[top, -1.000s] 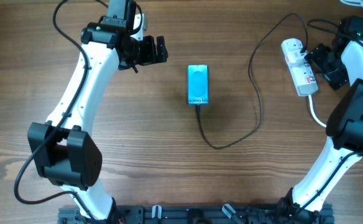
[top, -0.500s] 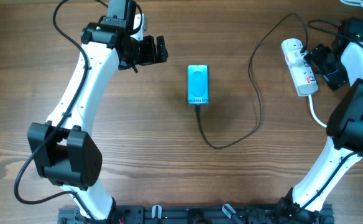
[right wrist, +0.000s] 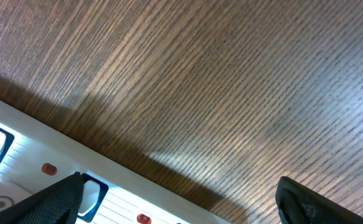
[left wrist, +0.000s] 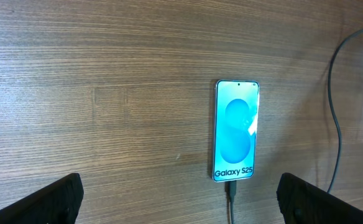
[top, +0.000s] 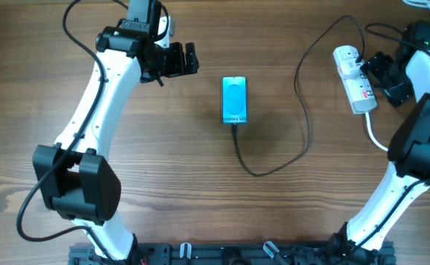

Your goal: Plug charger to phone and switch on socket

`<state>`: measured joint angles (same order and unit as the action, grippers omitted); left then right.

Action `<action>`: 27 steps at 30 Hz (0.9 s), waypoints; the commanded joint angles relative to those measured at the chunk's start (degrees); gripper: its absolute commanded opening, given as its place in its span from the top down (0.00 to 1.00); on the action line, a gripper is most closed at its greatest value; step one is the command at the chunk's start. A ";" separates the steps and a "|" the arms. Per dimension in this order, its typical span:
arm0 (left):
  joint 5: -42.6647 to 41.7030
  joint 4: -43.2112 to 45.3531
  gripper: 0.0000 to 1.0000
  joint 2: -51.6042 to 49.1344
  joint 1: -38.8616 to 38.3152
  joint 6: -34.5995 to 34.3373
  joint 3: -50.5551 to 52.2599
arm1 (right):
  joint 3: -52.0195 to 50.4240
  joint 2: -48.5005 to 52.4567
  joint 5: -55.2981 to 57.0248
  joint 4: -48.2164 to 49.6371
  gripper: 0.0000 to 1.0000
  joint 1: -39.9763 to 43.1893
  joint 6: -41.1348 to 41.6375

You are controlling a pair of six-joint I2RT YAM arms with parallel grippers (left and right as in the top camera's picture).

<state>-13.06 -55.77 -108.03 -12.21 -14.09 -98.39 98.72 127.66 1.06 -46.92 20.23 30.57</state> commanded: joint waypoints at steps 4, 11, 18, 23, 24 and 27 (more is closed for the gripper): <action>0.96 -0.04 0.00 -0.50 0.22 0.33 0.13 | -0.98 1.38 -4.52 -0.72 0.00 -0.76 -2.32; 0.96 -0.04 0.00 -0.50 0.22 0.33 0.13 | -0.98 1.38 -4.57 -1.55 0.00 -0.76 -2.25; 0.96 -0.04 0.00 -0.50 0.22 0.33 0.13 | -0.98 1.40 -4.55 -1.84 0.00 -1.40 -2.29; 0.96 -0.04 0.00 -0.50 0.22 0.33 0.13 | -0.98 1.42 -4.50 -1.81 0.00 -2.54 -2.38; 0.96 -0.04 0.00 -0.50 0.22 0.33 0.13 | -0.98 1.46 -4.52 -1.79 0.00 -2.67 -2.60; 0.96 -0.04 0.00 -0.50 0.22 0.33 0.13 | -0.98 1.53 -4.50 -1.86 0.00 -2.95 -3.28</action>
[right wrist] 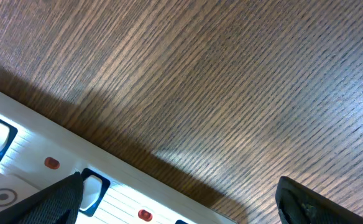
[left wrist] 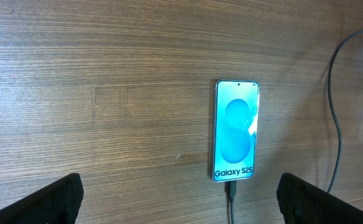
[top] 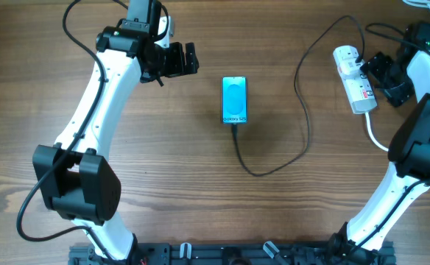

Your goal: Plug charger to phone and switch on socket

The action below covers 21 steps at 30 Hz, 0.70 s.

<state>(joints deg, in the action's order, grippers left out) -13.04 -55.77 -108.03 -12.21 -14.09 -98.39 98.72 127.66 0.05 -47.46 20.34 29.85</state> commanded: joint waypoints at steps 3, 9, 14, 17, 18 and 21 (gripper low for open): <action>0.94 -0.04 0.00 -0.50 0.22 0.31 0.13 | -0.98 1.68 -3.52 -1.36 0.00 -3.15 -2.69; 0.94 -0.04 0.00 -0.50 0.22 0.31 0.13 | -1.01 3.13 -3.56 -1.33 0.00 -3.15 -2.69; 0.94 -0.04 0.00 -0.50 0.22 0.33 0.13 | -1.01 4.13 -6.91 -1.18 0.00 -3.15 -2.86; 0.94 -0.04 0.00 -0.50 0.22 0.33 0.13 | -1.01 4.13 -7.61 -1.22 0.00 -3.15 -2.89; 0.94 -0.04 0.00 -0.50 0.22 0.33 0.13 | -1.01 4.13 -7.61 -1.31 0.00 -3.15 -2.89; 0.94 -0.04 0.00 -0.50 0.22 0.33 0.13 | -1.01 4.13 -7.65 -1.51 0.00 -3.15 -2.86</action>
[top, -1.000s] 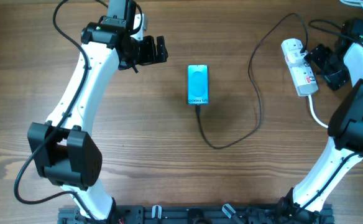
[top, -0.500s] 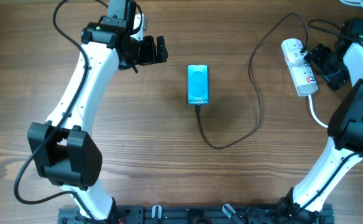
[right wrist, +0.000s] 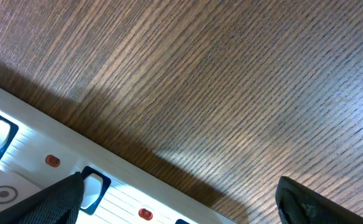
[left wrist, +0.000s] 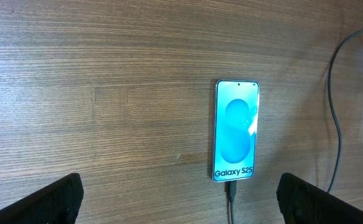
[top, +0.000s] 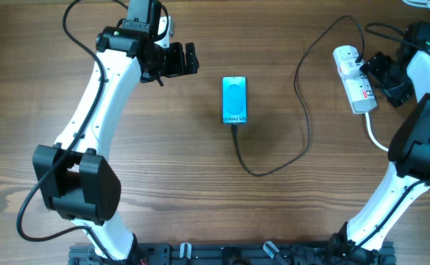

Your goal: Plug charger to phone and switch on socket

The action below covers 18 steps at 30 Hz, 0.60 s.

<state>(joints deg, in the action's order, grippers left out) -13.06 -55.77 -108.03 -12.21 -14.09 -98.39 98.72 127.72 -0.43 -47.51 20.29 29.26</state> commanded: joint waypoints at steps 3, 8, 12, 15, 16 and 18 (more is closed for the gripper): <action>0.96 -0.04 0.00 -0.50 0.22 0.33 0.13 | -1.01 4.07 -7.37 -1.60 0.00 -3.10 -2.29; 0.96 -0.04 0.00 -0.50 0.22 0.33 0.13 | -1.01 4.07 -7.37 -1.79 0.00 -3.13 -2.32; 0.96 -0.04 0.00 -0.50 0.22 0.33 0.13 | -1.01 4.07 -7.41 -1.86 0.00 -3.54 -2.29; 0.96 -0.04 0.00 -0.50 0.22 0.33 0.13 | -0.90 3.87 -8.24 -2.23 0.00 -3.85 -2.29; 0.96 -0.04 0.00 -0.50 0.22 0.33 0.13 | -0.76 3.74 -8.24 -2.54 0.00 -3.85 -2.27; 0.96 -0.04 0.00 -0.50 0.22 0.33 0.13 | -0.59 2.56 -8.17 -3.41 0.00 -3.82 -2.25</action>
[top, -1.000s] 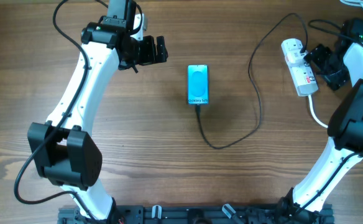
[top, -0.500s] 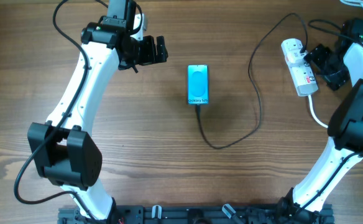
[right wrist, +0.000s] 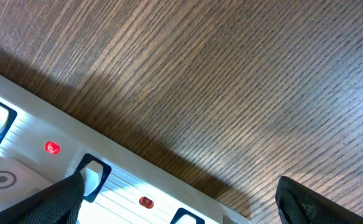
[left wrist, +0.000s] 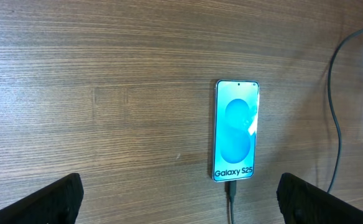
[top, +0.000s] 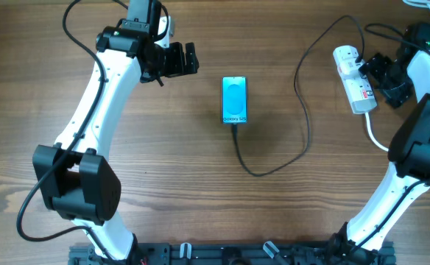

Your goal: Plug charger to phone and switch on socket

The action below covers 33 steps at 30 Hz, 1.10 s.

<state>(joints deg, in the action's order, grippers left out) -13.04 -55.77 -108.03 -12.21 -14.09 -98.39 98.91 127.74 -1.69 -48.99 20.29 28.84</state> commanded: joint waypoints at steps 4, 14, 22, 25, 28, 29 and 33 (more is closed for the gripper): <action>0.94 -0.04 0.00 -0.50 0.22 0.31 0.13 | -0.55 -1.55 -6.69 -3.96 0.00 -3.45 -1.62; 0.94 -0.04 0.00 -0.50 0.22 0.33 0.13 | -0.57 -18.40 -6.67 -11.85 0.00 -3.45 -0.90; 0.94 -0.04 0.00 -0.50 0.22 0.33 0.13 | -1.07 -33.88 -4.70 -21.31 0.00 -3.45 -0.33; 0.94 -0.04 0.00 -0.50 0.22 0.33 0.13 | -3.15 -39.67 -4.09 -24.00 0.00 -3.67 -0.37; 0.94 -0.04 0.00 -0.50 0.22 0.31 0.13 | -7.89 -44.89 -2.56 -23.34 0.00 -4.61 -0.28; 0.94 -0.04 0.00 -0.50 0.22 0.33 0.13 | -10.21 -46.64 -2.58 -22.38 0.00 -5.03 -0.24; 0.94 -0.04 0.00 -0.50 0.22 0.33 0.13 | -21.07 -54.03 -2.60 -19.15 0.00 -7.04 1.77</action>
<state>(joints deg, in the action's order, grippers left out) -12.84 -55.77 -108.03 -12.21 -14.09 -98.39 85.73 78.43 -5.69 -69.69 14.92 28.40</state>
